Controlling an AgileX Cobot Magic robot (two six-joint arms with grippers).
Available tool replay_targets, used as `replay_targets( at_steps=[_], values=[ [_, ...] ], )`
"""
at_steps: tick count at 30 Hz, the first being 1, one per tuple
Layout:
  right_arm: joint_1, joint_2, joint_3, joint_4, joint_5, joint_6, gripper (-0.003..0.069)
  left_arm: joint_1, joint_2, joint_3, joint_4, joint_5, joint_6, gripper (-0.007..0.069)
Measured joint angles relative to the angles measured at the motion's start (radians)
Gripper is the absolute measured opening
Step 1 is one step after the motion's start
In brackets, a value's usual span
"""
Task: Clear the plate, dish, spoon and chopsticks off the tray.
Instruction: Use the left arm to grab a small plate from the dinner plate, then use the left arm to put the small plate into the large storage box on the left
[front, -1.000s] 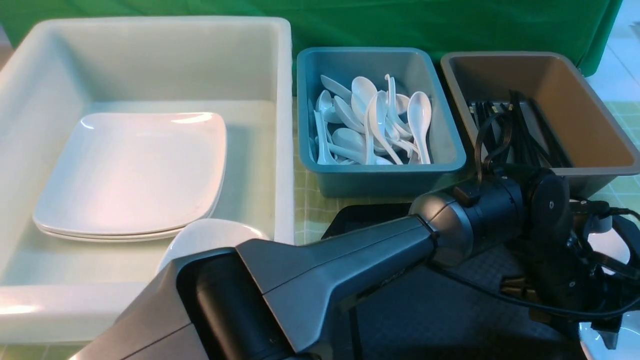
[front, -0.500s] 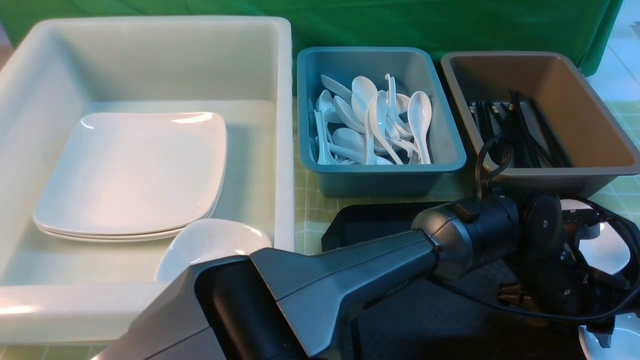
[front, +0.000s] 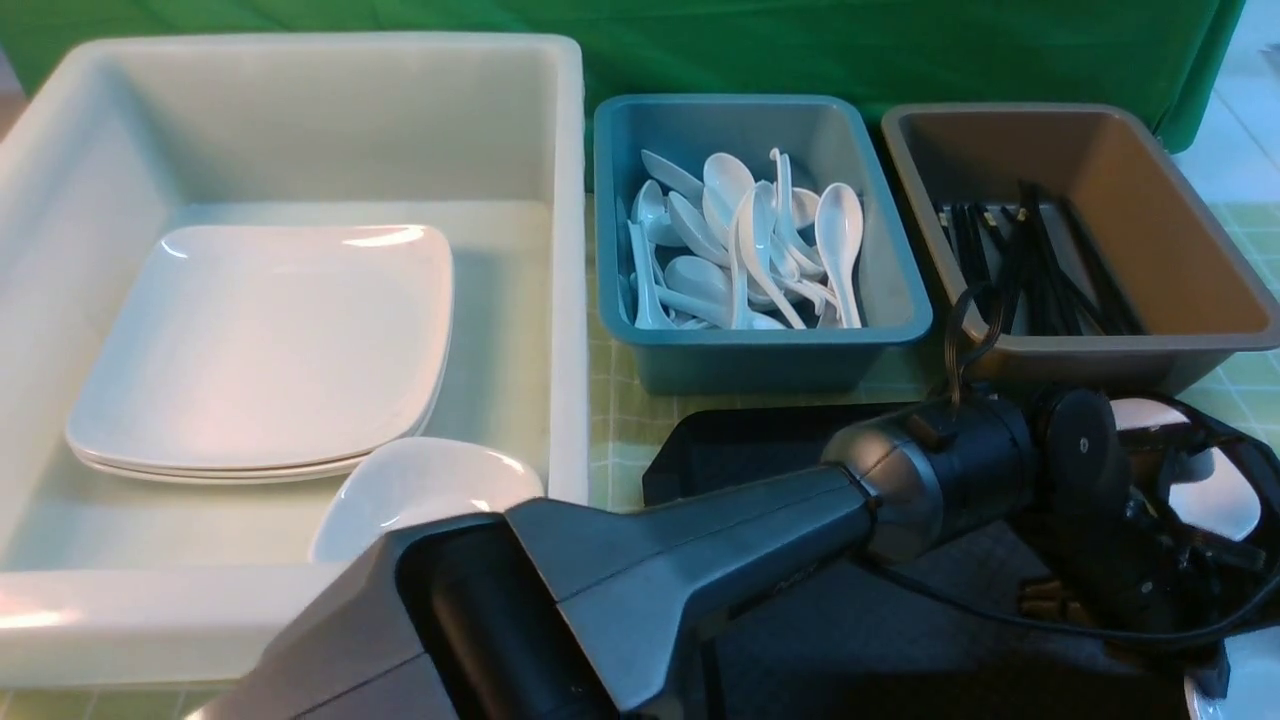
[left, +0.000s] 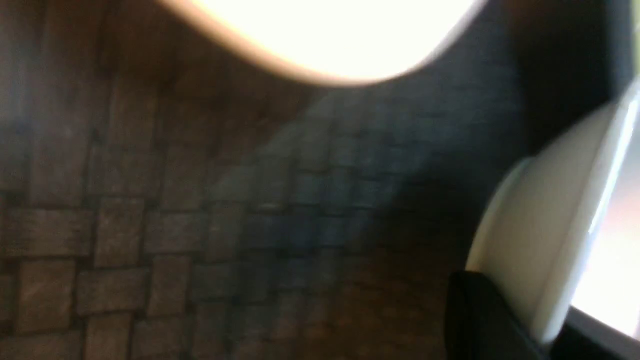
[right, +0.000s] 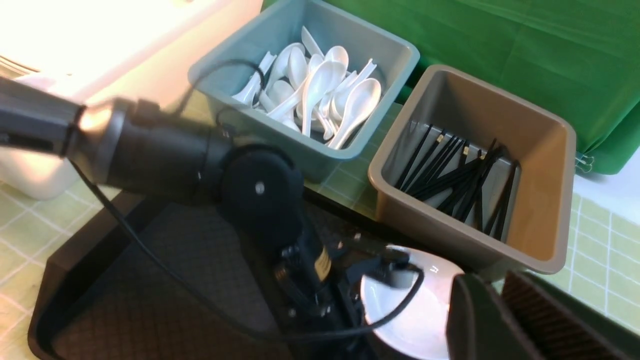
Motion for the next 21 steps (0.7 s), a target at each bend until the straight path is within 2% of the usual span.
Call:
replay_targets(
  at_steps=[3, 5, 6, 9, 10, 15, 17, 18, 21],
  values=[
    [0.0, 0.0, 0.0, 0.0, -0.001, 0.0, 0.0073, 0.02, -0.064, 0.003, 0.055, 0.013, 0.013, 0.0001],
    [0.0, 0.0, 0.0, 0.0, -0.002, 0.0, 0.0074, 0.062, -0.183, 0.004, 0.174, 0.056, 0.018, 0.0001],
    [0.0, 0.0, 0.0, 0.0, -0.002, 0.0, 0.0074, 0.065, -0.183, 0.004, 0.174, 0.06, 0.018, 0.0001],
    [0.0, 0.0, 0.0, 0.0, -0.003, 0.0, 0.0079, 0.173, -0.376, 0.004, 0.322, 0.159, 0.02, 0.0001],
    [0.0, 0.0, 0.0, 0.0, -0.003, 0.0, 0.0079, 0.181, -0.387, 0.004, 0.329, 0.159, 0.02, 0.0001],
    [0.0, 0.0, 0.0, 0.0, -0.003, 0.0, 0.0085, 0.397, -0.631, 0.011, 0.466, 0.341, 0.07, 0.0001],
    [0.0, 0.001, 0.008, 0.0, -0.011, 0.0, 0.0087, 0.542, -0.727, 0.087, 0.455, 0.373, 0.11, 0.0001],
    [0.0, 0.001, 0.011, -0.001, -0.012, 0.0, 0.0087, 0.552, -0.741, 0.105, 0.446, 0.375, 0.12, 0.0001],
    [0.0, 0.001, 0.029, 0.0, -0.019, 0.0, 0.0094, 0.709, -0.834, 0.279, 0.351, 0.391, 0.219, 0.0001]
  ],
)
